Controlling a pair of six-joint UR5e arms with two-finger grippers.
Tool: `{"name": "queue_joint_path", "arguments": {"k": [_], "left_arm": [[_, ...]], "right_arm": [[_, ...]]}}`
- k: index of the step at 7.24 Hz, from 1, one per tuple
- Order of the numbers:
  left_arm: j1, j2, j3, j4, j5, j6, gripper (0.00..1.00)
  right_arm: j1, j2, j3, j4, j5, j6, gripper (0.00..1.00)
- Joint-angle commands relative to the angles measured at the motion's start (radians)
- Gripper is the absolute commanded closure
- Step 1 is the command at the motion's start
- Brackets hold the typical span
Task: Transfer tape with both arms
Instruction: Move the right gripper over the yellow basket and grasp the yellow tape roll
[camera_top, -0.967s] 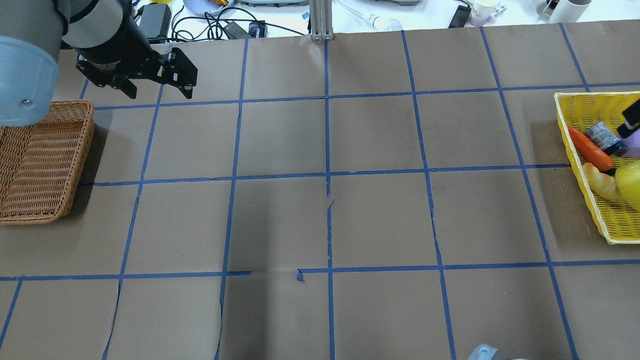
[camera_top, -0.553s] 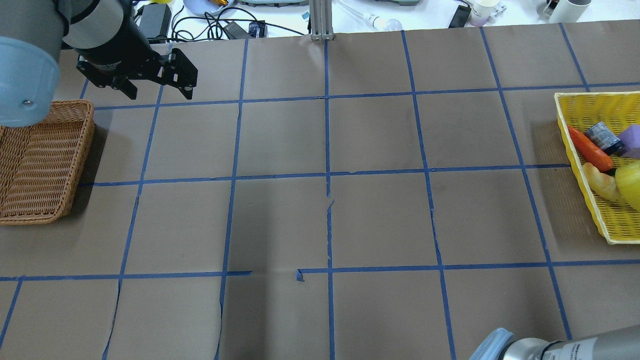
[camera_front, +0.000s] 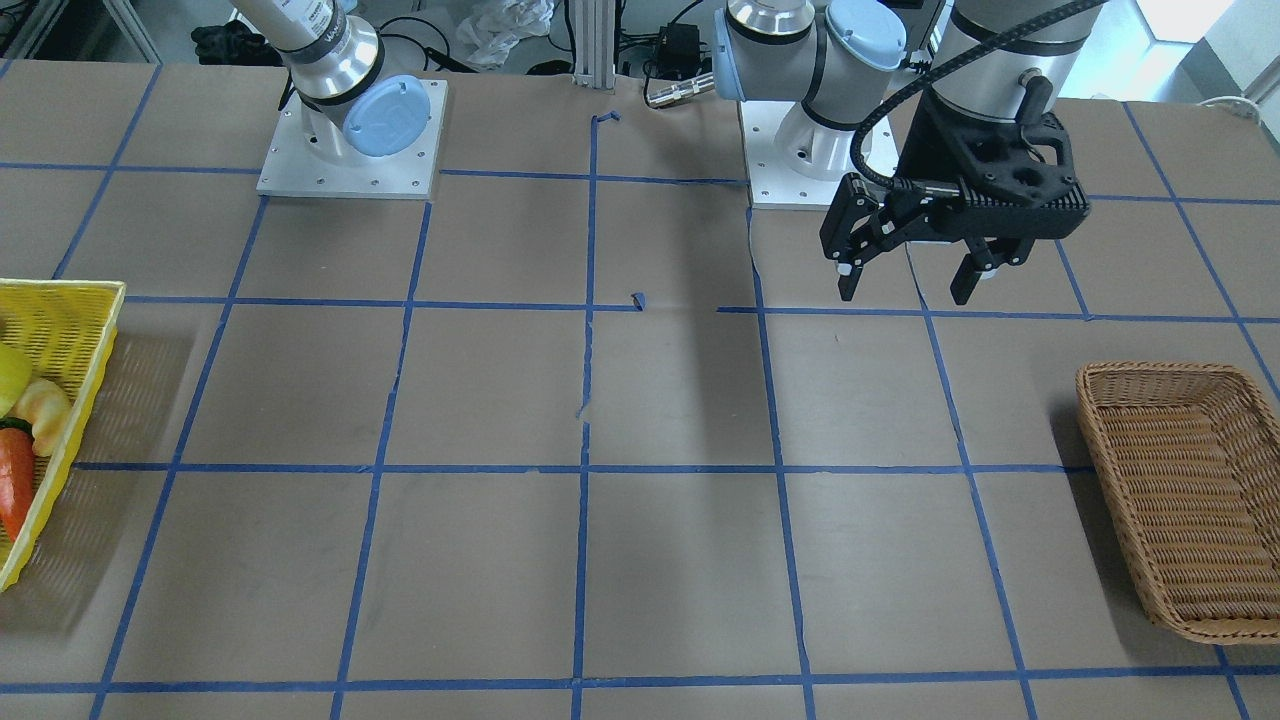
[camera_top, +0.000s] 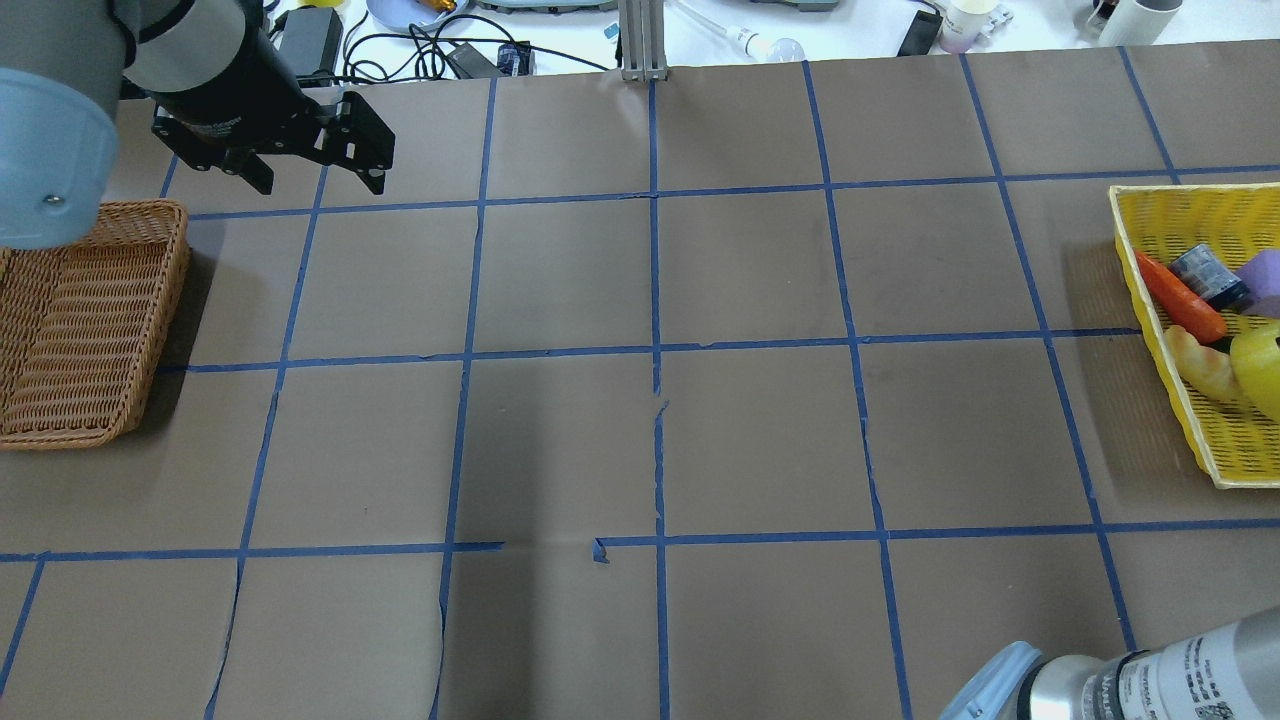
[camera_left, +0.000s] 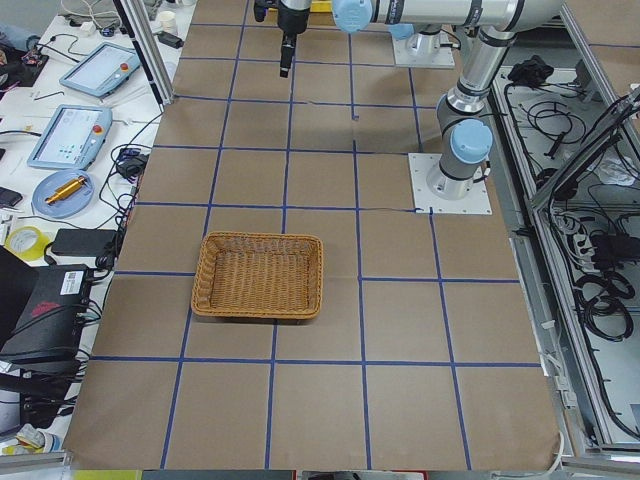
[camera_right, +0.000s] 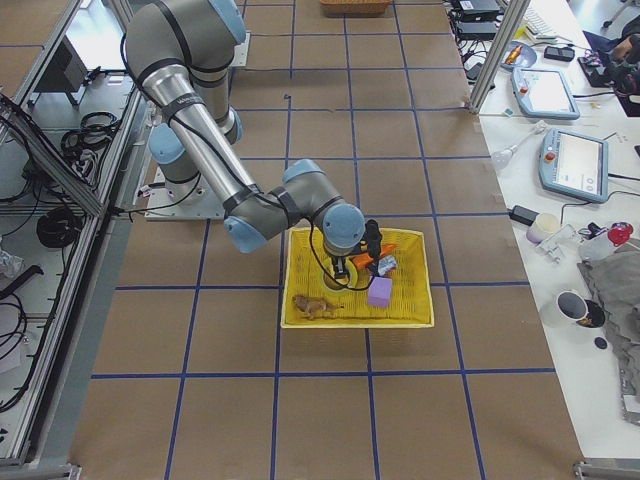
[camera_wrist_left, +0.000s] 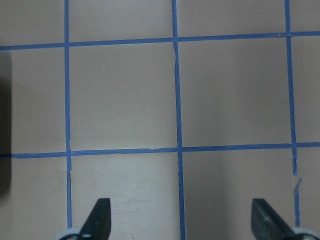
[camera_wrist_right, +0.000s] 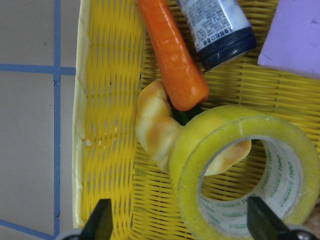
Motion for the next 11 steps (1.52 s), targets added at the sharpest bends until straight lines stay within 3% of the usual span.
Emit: {"name": "queue_joint_path", "arguments": {"k": [1,2,3,4,6,7,8,11], "left_arm": [[0.002,-0.001,0.002,0.000,0.000,0.000,0.00],[0.002,-0.001,0.000,0.000,0.000,0.001,0.00],[0.005,0.001,0.000,0.000,-0.001,0.001,0.00],[0.004,0.001,-0.003,0.000,-0.001,0.001,0.00],[0.004,0.001,-0.003,0.000,-0.001,0.001,0.00],[0.004,0.001,-0.002,0.000,-0.001,0.001,0.00],[0.004,0.001,-0.003,0.000,-0.001,0.001,0.00],[0.005,-0.001,0.002,0.000,-0.001,0.001,0.00]], "right_arm": [[-0.004,0.043,0.003,-0.022,0.001,0.014,0.00],[-0.004,0.046,0.008,-0.022,0.001,0.064,0.03],[-0.004,0.046,0.034,-0.027,0.004,0.083,0.12],[-0.004,0.044,0.054,-0.072,0.001,0.083,0.28],[-0.004,0.038,0.057,-0.068,-0.020,0.092,0.93],[-0.004,0.032,0.050,-0.068,-0.028,0.094,1.00],[-0.004,0.024,0.043,-0.057,-0.087,0.092,1.00],[0.058,-0.139,0.036,0.062,-0.100,0.141,1.00]]}}
